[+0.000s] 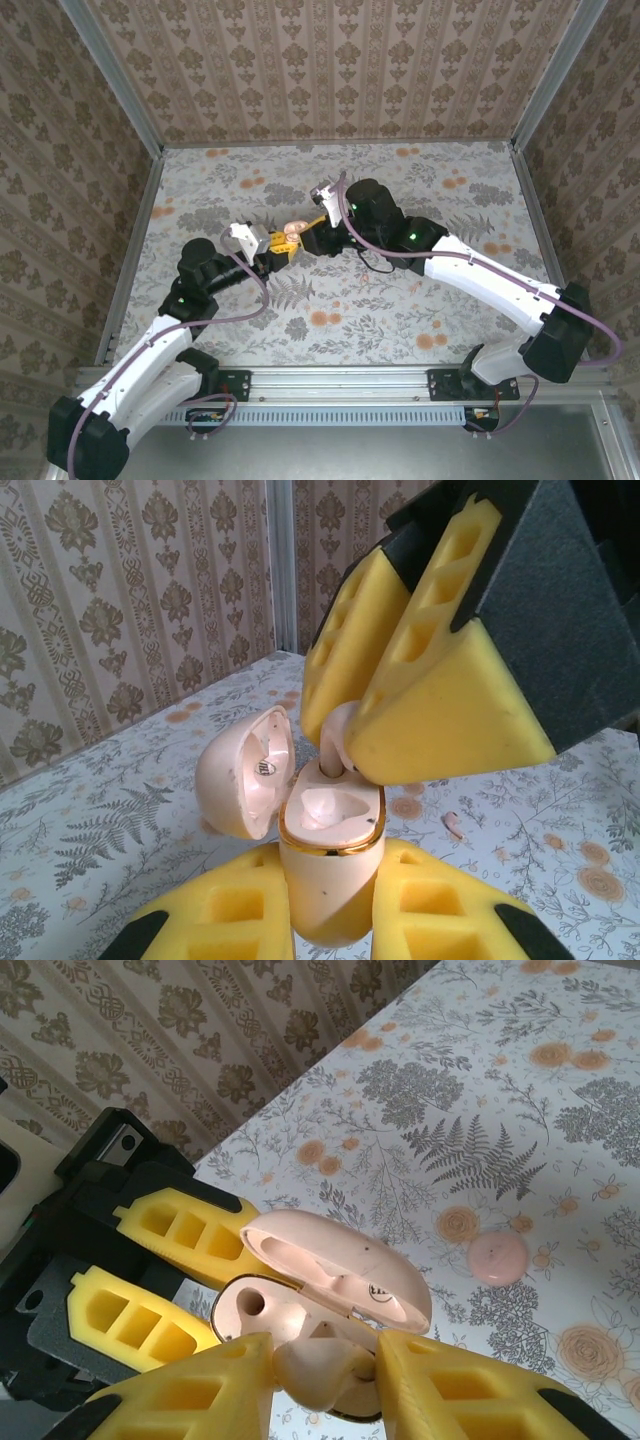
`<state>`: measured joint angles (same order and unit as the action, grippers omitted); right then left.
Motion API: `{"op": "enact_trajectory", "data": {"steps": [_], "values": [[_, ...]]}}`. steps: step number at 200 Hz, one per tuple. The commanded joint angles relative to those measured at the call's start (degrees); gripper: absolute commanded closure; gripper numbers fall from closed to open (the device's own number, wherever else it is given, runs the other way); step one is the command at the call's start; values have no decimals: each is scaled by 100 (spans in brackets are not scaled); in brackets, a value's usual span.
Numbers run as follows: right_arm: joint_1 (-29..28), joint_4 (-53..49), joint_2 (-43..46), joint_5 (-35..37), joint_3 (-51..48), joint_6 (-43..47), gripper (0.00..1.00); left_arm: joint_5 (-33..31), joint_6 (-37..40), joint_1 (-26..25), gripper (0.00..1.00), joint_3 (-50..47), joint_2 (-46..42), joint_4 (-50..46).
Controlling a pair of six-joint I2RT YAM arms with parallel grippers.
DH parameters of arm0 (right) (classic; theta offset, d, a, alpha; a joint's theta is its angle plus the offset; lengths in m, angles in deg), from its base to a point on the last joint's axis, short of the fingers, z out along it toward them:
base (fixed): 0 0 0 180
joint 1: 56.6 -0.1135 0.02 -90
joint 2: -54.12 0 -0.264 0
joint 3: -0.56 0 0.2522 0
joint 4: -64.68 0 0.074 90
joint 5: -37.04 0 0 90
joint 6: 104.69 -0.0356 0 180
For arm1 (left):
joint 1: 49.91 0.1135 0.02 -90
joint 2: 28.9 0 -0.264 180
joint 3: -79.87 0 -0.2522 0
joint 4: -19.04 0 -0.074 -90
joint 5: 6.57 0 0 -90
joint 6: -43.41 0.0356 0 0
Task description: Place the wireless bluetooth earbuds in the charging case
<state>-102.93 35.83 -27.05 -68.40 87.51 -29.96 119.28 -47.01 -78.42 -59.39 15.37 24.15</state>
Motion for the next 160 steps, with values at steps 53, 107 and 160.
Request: {"op": "enact_trajectory", "data": {"steps": [53,107,160], "values": [[87,-345,-288,-194,169,-151,64,545,-159,-137,100,133,-26,794],[239,-345,-354,-290,209,-344,62,468,-116,-137,100,215,38,626],[445,-228,-262,-536,257,-593,58,378,-166,-138,100,168,143,658]]}}
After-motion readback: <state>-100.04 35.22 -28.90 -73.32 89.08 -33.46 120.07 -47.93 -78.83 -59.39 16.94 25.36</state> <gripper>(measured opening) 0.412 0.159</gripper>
